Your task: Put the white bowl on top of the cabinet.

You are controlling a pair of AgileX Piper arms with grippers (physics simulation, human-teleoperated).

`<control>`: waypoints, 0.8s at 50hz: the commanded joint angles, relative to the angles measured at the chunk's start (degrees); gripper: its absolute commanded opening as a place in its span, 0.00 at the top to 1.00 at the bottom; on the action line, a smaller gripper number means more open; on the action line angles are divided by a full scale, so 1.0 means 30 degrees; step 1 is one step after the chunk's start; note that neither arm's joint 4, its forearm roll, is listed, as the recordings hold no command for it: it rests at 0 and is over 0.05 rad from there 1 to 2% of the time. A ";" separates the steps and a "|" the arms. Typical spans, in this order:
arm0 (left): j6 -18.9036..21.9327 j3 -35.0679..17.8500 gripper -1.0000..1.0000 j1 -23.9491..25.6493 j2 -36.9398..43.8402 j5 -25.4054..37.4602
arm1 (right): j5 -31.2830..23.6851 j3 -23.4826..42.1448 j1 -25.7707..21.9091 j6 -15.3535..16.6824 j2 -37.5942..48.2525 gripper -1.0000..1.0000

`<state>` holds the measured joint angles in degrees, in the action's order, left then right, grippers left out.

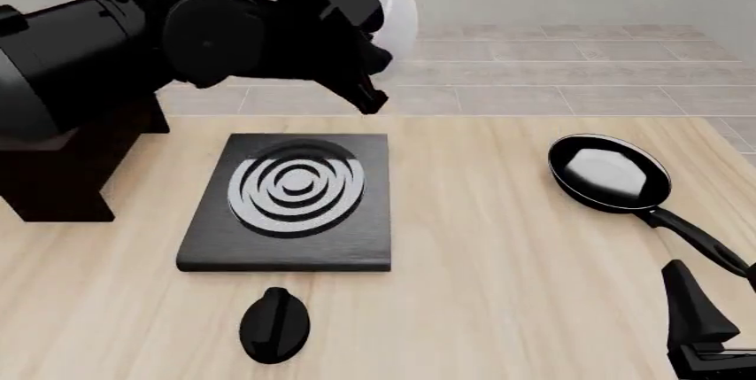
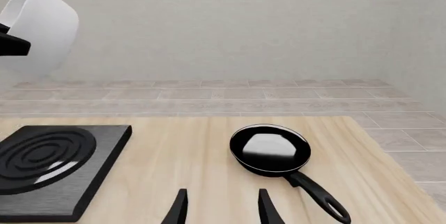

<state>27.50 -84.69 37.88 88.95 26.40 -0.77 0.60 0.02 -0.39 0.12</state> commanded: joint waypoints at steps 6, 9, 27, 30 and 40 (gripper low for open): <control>-0.0529 -0.2031 1.00 -0.3270 -0.0726 0.1439 | 0.0001 0.0000 -0.0006 0.0006 0.0000 0.00; -0.0565 -0.2082 1.00 -0.3699 -0.0843 0.1547 | 0.0002 0.0000 -0.0003 0.0004 0.0000 0.00; -0.1232 -0.2230 1.00 -0.8402 -0.1747 0.2202 | 0.0001 0.0000 0.0000 0.0001 0.0000 0.00; -0.1340 -0.2577 1.00 -0.9112 -0.1753 0.2338 | -0.0003 0.0000 -0.0003 -0.0004 0.0001 0.00; -0.0392 -0.1871 1.00 -1.1988 -0.1816 0.2225 | -0.0004 0.0000 -0.0003 0.0001 0.0001 0.00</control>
<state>25.13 -90.41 9.56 84.48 33.39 -0.77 0.60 0.02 -0.39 0.12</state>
